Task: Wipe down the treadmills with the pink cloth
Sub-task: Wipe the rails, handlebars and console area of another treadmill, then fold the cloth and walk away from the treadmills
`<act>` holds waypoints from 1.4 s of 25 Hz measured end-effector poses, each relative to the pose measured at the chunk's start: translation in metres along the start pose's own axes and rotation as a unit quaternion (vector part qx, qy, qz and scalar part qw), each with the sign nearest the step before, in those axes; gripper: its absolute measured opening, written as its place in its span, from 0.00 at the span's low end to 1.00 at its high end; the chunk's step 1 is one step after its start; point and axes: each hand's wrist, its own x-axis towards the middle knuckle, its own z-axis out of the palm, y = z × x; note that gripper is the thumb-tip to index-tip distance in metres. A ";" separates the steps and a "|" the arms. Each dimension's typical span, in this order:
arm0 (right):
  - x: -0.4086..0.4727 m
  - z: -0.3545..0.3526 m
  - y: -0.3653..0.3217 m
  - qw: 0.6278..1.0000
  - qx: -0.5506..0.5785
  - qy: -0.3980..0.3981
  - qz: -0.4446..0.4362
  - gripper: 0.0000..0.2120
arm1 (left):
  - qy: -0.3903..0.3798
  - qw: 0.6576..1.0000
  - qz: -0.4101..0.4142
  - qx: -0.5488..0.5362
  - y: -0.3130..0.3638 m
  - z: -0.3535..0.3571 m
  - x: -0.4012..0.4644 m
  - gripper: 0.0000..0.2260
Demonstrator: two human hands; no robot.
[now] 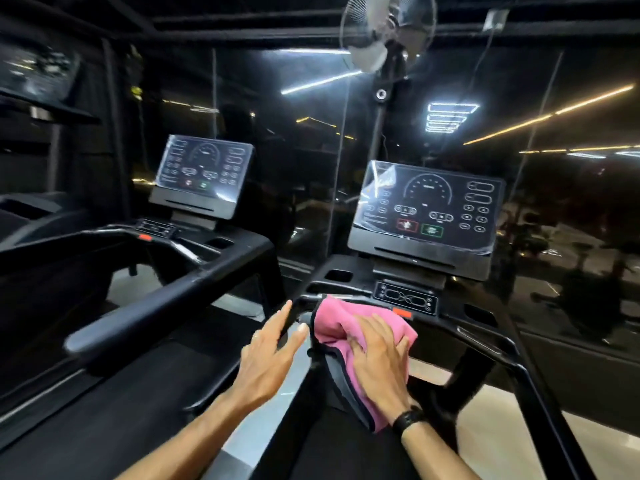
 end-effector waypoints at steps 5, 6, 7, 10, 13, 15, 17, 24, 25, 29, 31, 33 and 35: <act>0.045 0.008 -0.096 0.998 0.027 -0.010 -0.057 0.11 | 0.068 0.998 -0.006 -0.012 -0.001 -0.090 0.013 0.40; 0.051 0.006 -0.110 0.997 0.031 -0.007 -0.068 0.10 | 0.082 0.996 -0.012 -0.023 -0.001 -0.104 0.017 0.41; 0.058 0.001 -0.123 0.997 0.034 -0.006 -0.068 0.10 | 0.093 0.995 -0.017 -0.036 0.002 -0.116 0.021 0.41; 0.079 -0.011 -0.149 0.996 0.061 0.014 -0.063 0.03 | 0.108 0.992 -0.018 -0.062 0.017 -0.140 0.037 0.32; 0.098 -0.021 -0.159 0.994 0.081 0.048 -0.063 0.06 | 0.119 0.991 0.007 -0.064 0.036 -0.144 0.052 0.24; 0.112 -0.027 -0.159 0.994 0.069 0.059 -0.061 0.04 | 0.119 0.990 0.027 -0.064 0.048 -0.141 0.061 0.24; 0.124 -0.033 -0.155 0.994 0.054 0.070 -0.057 0.08 | 0.114 0.990 0.046 -0.065 0.059 -0.133 0.069 0.24; 0.145 -0.041 -0.140 0.993 0.047 0.091 -0.059 0.11 | 0.122 0.989 0.068 -0.054 0.070 -0.113 0.082 0.25; 0.147 -0.040 -0.138 0.993 0.046 0.089 -0.059 0.12 | 0.123 0.989 0.067 -0.053 0.069 -0.113 0.084 0.25; 0.148 -0.031 -0.144 0.992 0.064 0.077 -0.077 0.12 | 0.136 0.988 0.052 -0.046 0.061 -0.122 0.078 0.26; 0.144 -0.018 -0.159 0.990 0.086 0.062 -0.096 0.11 | 0.155 0.986 0.034 -0.040 0.052 -0.136 0.067 0.32; 0.138 -0.004 -0.177 0.986 0.113 0.034 -0.122 0.10 | 0.195 0.981 0.010 -0.022 0.040 -0.155 0.051 0.36; 0.127 0.015 -0.202 0.977 0.142 -0.009 -0.160 0.10 | 0.245 0.969 -0.020 -0.004 0.023 -0.180 0.029 0.38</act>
